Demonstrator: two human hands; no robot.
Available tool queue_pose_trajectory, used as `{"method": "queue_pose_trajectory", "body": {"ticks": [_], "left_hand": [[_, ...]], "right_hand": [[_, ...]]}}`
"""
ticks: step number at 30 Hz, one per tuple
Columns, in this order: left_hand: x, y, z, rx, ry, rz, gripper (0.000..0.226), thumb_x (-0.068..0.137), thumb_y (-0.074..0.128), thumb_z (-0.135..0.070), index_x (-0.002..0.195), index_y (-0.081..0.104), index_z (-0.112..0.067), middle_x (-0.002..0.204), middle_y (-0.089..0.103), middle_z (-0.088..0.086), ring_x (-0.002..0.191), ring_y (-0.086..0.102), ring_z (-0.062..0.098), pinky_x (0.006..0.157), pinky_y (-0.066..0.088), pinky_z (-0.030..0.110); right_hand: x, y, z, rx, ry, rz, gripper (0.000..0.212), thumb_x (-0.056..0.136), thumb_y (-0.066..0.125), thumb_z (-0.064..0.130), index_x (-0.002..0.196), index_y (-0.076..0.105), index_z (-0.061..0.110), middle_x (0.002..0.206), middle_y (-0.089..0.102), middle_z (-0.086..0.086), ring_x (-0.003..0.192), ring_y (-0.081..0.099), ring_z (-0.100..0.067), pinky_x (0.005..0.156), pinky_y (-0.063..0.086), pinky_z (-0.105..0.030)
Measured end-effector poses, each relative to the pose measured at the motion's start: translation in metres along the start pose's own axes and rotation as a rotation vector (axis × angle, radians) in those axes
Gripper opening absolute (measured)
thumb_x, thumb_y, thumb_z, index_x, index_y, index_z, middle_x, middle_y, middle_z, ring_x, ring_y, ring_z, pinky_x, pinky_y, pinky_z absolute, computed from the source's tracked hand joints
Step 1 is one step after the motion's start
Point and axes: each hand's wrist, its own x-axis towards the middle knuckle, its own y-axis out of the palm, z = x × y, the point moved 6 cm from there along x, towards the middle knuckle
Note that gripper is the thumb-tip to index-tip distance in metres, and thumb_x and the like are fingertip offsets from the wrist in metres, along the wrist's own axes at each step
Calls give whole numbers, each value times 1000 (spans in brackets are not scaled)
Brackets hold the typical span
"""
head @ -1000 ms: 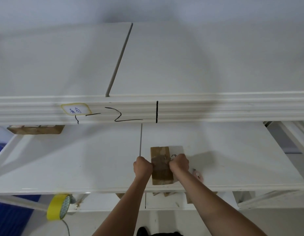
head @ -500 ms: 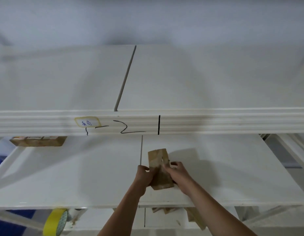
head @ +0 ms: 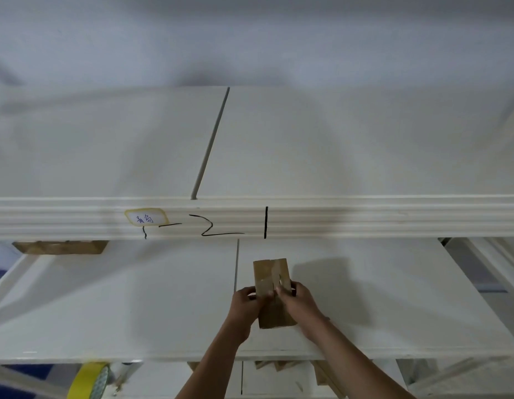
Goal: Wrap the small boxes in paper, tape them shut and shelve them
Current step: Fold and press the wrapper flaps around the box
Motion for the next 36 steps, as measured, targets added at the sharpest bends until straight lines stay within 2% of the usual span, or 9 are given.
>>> {"method": "queue_pose_trajectory", "body": {"ticks": [4,7,11,14,20,24,31,34,36], "left_hand": [[2,3,-6,3,-8,106,61,81,82,-32,132,57,-12,111,73,11,100,72,26,91,59,44],[4,5,-18,-25,-3,32,55,86,74,-44,130,55,-16,114,70,8,99,71,24,86,60,40],[6,10,-31,-8,28,-50,60,85,70,-53,129,53,-15,111,70,6,98,71,23,88,60,42],[4,20,-37,13,29,-41,50,92,62,-54,124,54,-17,109,70,7,95,71,23,76,61,36],[10,20,-39,171,77,-192,53,91,58,-61,113,59,-13,99,71,5,87,71,21,81,60,41],[15,19,-37,229,94,-170,52,92,58,-59,114,61,-12,97,72,4,86,71,20,83,60,43],[6,24,-32,111,-22,70,56,94,54,-60,133,52,-20,115,68,3,100,69,19,80,60,32],[4,27,-22,103,-96,187,57,92,64,-50,136,50,-16,119,67,7,105,69,24,86,61,41],[6,25,-22,39,-70,153,52,92,66,-47,131,53,-14,118,69,8,103,70,25,85,61,42]], "right_hand": [[4,1,-4,127,76,98,40,96,64,38,130,52,21,116,69,-3,103,68,-23,89,58,-43],[5,3,4,74,45,141,36,94,64,38,124,56,19,112,71,-4,103,69,-23,97,55,-48],[4,5,23,18,-1,83,61,89,52,72,123,51,21,118,64,-1,105,65,-20,82,55,-36],[7,4,35,-46,-38,6,74,86,37,83,124,53,22,116,64,0,103,64,-18,85,54,-36],[8,1,44,-182,-129,-146,67,96,36,69,111,64,9,98,67,-1,85,63,-11,66,45,-25],[12,3,40,-191,-118,-165,68,97,36,68,110,64,8,96,67,-1,83,63,-10,66,47,-24],[21,-7,31,70,63,-135,76,90,30,81,118,61,17,110,67,-5,97,65,-23,82,54,-38],[27,-12,34,143,113,-34,83,85,40,81,132,57,16,119,67,-6,100,67,-23,69,54,-34],[24,-14,36,164,87,0,83,87,51,74,148,40,18,137,58,-5,107,63,-20,65,54,-31]]}}
